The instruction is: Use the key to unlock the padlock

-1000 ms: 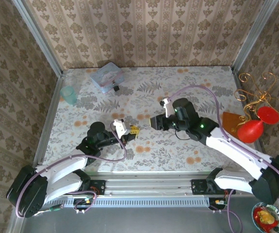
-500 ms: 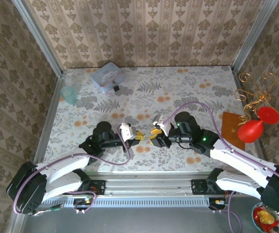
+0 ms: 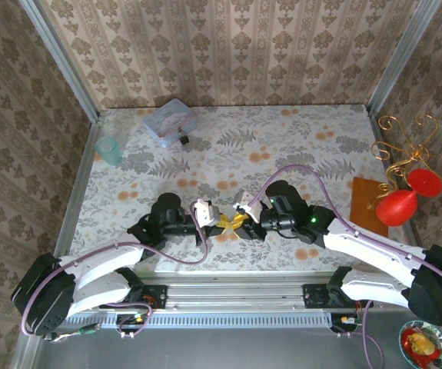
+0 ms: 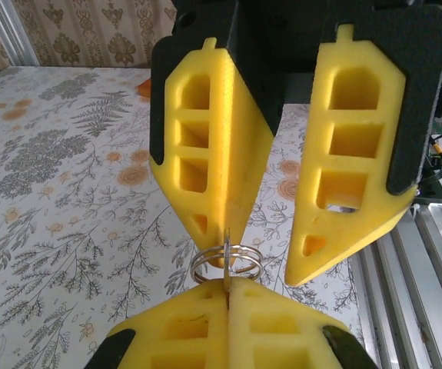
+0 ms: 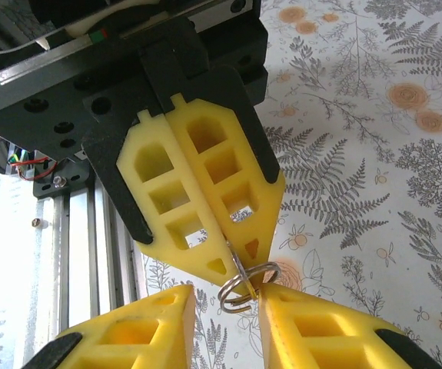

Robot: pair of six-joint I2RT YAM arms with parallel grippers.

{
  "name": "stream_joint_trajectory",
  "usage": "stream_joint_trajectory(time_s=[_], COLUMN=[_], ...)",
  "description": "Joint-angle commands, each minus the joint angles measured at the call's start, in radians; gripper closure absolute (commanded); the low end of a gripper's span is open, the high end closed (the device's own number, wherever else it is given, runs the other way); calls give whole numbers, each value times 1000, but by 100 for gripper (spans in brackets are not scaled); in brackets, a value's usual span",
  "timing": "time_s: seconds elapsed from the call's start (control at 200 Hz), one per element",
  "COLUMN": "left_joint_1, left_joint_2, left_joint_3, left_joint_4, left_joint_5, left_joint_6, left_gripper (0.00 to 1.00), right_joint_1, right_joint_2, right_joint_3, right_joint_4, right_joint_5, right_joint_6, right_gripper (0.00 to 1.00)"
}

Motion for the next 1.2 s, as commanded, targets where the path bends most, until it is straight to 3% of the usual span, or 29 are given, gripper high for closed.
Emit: stream_joint_trajectory(time_s=[0.0, 0.24, 0.57, 0.865, 1.195], left_joint_1=[-8, -7, -8, -7, -8], left_joint_2=[7, 12, 27, 27, 27], left_joint_3=[32, 31, 38, 38, 35], left_joint_4=[-19, -34, -49, -53, -59], left_joint_5=[39, 63, 87, 99, 100], left_joint_6=[32, 40, 47, 50, 55], left_gripper=[100, 100, 100, 100, 100], right_joint_1=[8, 10, 11, 18, 20], right_joint_2=[13, -3, 27, 57, 44], right_joint_3=[39, 39, 67, 82, 71], right_joint_4=[-22, -45, -95, -116, -98], right_joint_5=[-28, 29, -44, -27, -10], right_joint_6=[-24, -55, -71, -81, -77], right_gripper=[71, 73, 71, 74, 95])
